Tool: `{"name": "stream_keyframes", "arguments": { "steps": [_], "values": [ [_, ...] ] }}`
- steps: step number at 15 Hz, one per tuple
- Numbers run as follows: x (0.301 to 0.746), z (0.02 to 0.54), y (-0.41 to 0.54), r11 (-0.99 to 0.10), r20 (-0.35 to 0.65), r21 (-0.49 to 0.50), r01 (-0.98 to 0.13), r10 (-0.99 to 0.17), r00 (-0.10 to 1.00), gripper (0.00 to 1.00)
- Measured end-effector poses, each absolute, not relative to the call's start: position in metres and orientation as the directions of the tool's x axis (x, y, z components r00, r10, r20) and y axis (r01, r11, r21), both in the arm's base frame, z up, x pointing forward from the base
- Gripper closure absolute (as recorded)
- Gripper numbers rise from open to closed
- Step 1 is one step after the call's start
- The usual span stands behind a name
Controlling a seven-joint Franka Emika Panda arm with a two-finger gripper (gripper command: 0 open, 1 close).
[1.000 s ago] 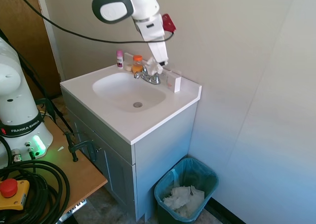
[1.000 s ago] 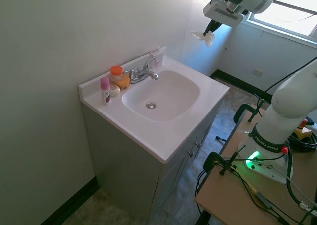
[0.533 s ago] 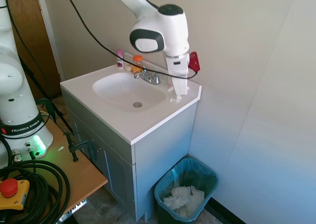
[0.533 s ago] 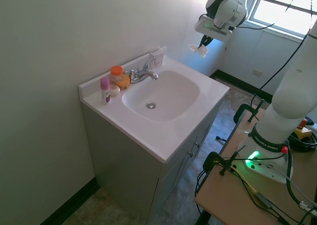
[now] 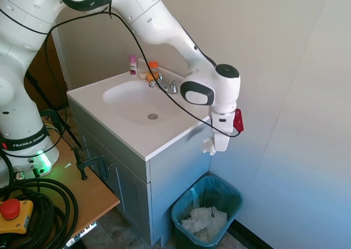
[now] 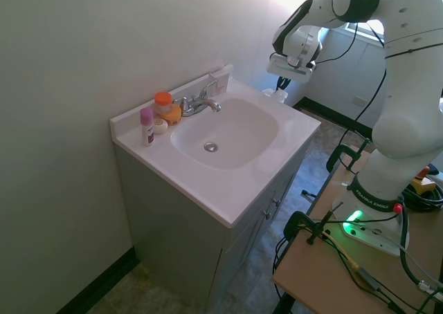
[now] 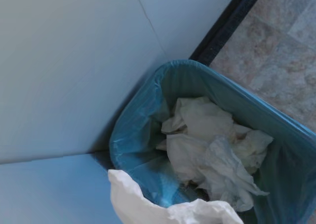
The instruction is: Throw the tissue in the trash bin
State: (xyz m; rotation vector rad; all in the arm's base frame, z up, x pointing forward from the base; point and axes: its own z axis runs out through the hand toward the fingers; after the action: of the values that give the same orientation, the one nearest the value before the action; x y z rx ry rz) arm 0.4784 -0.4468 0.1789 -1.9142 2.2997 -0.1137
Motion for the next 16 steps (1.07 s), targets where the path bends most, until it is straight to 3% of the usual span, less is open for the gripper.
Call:
{"name": "stream_keyframes", "arguments": {
  "steps": [11,16],
  "values": [
    [0.492,0.170,-0.438,0.145,-0.110,-0.136,-0.980,-0.985,-0.130,0.00],
    [0.480,0.246,-0.439,0.104,-0.070,-0.215,-0.971,-0.993,-0.091,0.00]
  ]
}}
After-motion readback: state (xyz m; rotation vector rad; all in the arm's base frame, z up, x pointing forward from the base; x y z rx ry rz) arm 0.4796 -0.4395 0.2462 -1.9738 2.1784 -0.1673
